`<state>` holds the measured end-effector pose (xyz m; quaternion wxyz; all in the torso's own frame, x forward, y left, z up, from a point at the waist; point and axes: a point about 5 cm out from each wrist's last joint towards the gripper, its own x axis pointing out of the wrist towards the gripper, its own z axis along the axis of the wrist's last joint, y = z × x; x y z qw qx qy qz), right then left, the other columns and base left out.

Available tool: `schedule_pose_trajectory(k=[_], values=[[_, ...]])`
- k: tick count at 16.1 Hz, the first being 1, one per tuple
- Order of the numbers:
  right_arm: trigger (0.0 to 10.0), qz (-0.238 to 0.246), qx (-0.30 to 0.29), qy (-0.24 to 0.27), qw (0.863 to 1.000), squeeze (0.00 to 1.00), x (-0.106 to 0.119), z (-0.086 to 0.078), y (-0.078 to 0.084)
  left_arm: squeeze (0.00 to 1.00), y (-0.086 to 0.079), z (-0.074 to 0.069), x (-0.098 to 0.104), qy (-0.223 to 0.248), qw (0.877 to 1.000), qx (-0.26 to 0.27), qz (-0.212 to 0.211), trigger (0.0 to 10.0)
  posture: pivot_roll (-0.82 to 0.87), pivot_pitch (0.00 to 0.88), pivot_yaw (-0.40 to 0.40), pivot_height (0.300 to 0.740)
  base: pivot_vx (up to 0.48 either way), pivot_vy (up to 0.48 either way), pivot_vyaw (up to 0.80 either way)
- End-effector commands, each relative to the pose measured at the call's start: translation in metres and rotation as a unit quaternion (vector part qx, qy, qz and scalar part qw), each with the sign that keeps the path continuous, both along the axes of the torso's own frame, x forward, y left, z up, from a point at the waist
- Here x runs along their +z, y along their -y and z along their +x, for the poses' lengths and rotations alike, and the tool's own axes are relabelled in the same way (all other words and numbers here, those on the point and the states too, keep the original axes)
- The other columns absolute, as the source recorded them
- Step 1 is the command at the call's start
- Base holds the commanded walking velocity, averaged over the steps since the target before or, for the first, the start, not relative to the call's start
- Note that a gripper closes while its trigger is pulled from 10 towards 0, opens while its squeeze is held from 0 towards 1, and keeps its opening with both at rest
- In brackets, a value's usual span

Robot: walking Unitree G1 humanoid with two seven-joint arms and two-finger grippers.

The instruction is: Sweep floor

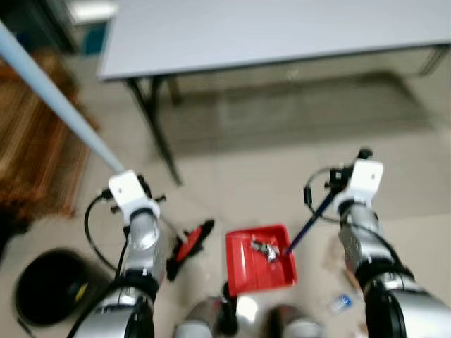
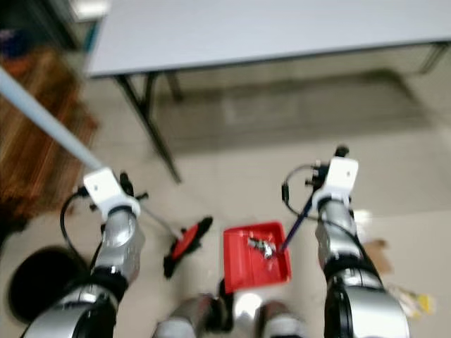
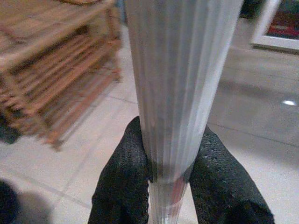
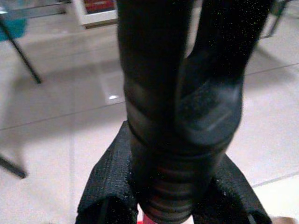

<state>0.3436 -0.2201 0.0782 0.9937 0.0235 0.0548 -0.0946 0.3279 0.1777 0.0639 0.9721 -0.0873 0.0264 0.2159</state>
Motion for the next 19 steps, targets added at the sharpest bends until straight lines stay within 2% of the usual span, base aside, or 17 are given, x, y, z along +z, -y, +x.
schedule_pose_trajectory(k=[1,5,7,8,10,11,12,15,19], values=[[10.0,0.003,-0.003,-0.008,1.000,0.00,-0.005,-0.003,0.001,0.00,-0.003,-0.004,-0.005,-0.007,1.000,0.002,-0.001,10.0,-0.19,0.186,0.142,0.740,0.000,0.000,0.80],[10.0,0.003,-0.004,-0.009,1.000,0.00,-0.005,-0.003,0.001,0.00,-0.003,-0.003,-0.005,-0.019,1.000,-0.001,0.007,10.0,-0.19,0.187,0.146,0.740,0.000,0.000,0.80],[10.0,0.002,-0.005,-0.010,1.000,0.00,-0.005,-0.003,0.002,0.00,-0.003,-0.002,-0.008,-0.045,0.999,0.008,0.021,10.0,-0.19,0.187,0.146,0.740,0.000,0.000,0.80],[10.0,0.003,-0.005,-0.010,1.000,0.00,-0.005,-0.003,0.002,0.00,-0.001,0.000,-0.007,-0.051,0.998,-0.011,0.024,10.0,-0.19,0.186,0.145,0.740,0.000,0.000,0.80],[10.0,0.003,-0.003,-0.011,1.000,0.00,-0.005,-0.003,0.002,0.00,0.005,0.003,-0.007,-0.049,0.996,-0.080,0.007,10.0,-0.19,0.186,0.146,0.740,0.000,0.000,0.80],[10.0,0.003,-0.003,-0.011,1.000,0.00,-0.005,-0.004,0.003,0.00,0.004,0.002,-0.008,-0.043,0.996,-0.080,-0.008,10.0,-0.20,0.187,0.147,0.740,0.000,0.000,0.55],[10.0,0.002,-0.004,-0.011,1.000,0.00,-0.006,-0.004,0.004,0.00,0.003,0.001,-0.011,-0.047,0.997,-0.063,-0.026,10.0,-0.20,0.187,0.148,0.740,0.000,0.000,0.00],[10.0,0.001,-0.008,-0.012,1.000,0.00,-0.007,-0.007,0.008,0.00,0.010,0.005,-0.006,-0.040,0.994,-0.092,-0.031,10.0,-0.20,0.186,0.148,0.740,0.000,0.000,0.00],[10.0,0.000,-0.008,-0.013,1.000,0.00,-0.007,-0.006,0.008,0.00,0.009,0.006,-0.006,-0.040,0.994,-0.090,-0.040,10.0,-0.20,0.182,0.148,0.740,0.000,0.000,0.00]])
